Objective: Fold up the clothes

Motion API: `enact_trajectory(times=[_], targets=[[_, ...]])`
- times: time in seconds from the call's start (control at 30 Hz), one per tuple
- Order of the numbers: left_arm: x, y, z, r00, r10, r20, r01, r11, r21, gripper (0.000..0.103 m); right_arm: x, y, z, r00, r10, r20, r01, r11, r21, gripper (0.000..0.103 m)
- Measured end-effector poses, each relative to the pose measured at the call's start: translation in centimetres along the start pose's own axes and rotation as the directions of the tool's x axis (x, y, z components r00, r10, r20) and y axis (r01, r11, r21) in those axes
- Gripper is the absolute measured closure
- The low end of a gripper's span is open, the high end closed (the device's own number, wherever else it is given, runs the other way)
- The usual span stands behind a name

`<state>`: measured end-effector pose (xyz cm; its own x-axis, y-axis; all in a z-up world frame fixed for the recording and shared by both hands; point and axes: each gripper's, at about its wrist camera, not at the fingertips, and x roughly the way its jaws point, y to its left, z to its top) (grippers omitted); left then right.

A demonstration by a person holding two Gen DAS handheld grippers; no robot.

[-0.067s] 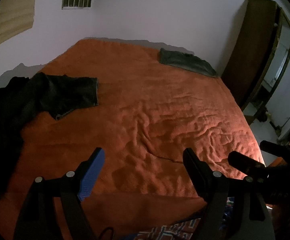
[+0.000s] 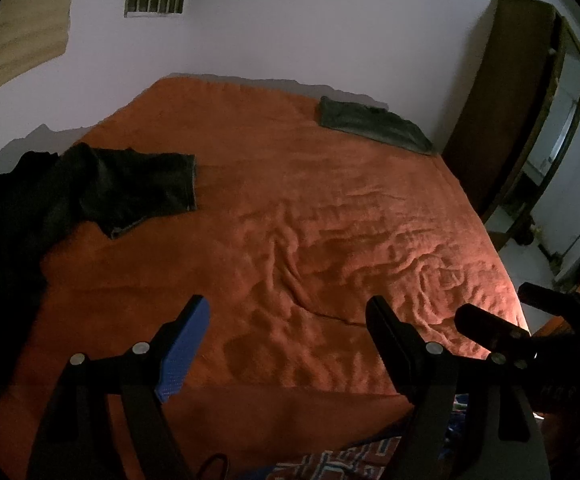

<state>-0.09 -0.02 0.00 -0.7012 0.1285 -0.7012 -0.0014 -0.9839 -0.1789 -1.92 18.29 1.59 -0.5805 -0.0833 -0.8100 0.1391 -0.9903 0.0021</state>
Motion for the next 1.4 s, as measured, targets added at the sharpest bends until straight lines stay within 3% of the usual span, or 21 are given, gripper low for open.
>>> enact_trajectory(times=[1.4], targets=[[0.86,0.5,0.1,0.999,-0.024,-0.028,0.024,0.999,-0.021,0.022,-0.07,0.05,0.09,1.0,-0.016,-0.003,0.016,1.0,0.001,0.0]])
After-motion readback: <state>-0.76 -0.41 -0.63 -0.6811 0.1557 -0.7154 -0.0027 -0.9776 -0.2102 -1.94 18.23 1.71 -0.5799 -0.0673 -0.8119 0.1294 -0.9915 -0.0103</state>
